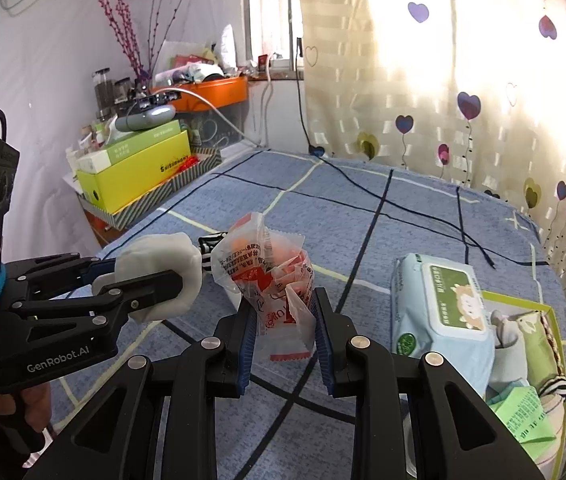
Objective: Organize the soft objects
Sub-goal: 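Lift the sock and bag with both tools and carry them toward the tray, then lower the white sock and plastic bag into the tray with both tools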
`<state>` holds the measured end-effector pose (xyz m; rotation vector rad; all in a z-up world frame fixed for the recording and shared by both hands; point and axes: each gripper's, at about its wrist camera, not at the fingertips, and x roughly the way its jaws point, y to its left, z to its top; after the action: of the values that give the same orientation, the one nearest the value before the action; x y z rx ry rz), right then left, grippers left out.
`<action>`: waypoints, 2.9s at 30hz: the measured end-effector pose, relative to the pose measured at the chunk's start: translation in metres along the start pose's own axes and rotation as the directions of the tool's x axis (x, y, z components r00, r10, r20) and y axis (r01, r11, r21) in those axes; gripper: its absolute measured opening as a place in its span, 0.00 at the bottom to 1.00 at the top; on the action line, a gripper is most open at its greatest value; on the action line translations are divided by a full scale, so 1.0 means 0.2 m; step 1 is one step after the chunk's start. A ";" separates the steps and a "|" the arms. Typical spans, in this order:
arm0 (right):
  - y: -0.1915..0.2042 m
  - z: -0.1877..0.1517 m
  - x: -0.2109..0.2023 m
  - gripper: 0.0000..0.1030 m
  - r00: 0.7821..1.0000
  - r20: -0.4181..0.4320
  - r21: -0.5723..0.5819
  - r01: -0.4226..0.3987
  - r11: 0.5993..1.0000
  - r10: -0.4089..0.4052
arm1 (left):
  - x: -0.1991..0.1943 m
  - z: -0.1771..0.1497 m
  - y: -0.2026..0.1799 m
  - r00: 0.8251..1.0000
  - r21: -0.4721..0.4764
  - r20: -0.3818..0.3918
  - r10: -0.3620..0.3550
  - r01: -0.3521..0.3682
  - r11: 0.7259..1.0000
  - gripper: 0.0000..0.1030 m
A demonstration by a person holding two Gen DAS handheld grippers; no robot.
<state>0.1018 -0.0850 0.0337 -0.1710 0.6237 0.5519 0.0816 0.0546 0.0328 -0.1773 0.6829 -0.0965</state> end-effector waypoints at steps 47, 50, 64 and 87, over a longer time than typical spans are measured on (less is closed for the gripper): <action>-0.61 -0.39 -0.60 0.25 0.979 0.079 0.219 0.169 0.961 -0.190 | 0.10 -0.02 -0.86 0.967 0.208 -0.070 -0.246 0.255 0.944 0.36; -0.67 -0.42 -0.63 0.25 0.975 0.073 0.240 0.185 0.953 -0.208 | 0.13 -0.03 -0.91 0.962 0.211 -0.086 -0.260 0.272 0.939 0.36; -0.95 -0.68 -0.74 0.25 0.954 -0.013 0.334 0.287 0.898 -0.301 | 0.26 -0.11 -1.22 0.912 0.252 -0.206 -0.355 0.400 0.881 0.36; -1.20 -0.82 -0.49 0.25 0.959 -0.154 0.344 0.278 0.897 -0.238 | 0.56 -0.24 -1.49 0.867 0.283 -0.382 -0.319 0.438 0.853 0.36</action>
<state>0.0812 -0.3809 -0.0427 0.0667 0.7839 0.1630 0.1276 -0.2610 -0.0150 0.0650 0.9379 -0.6492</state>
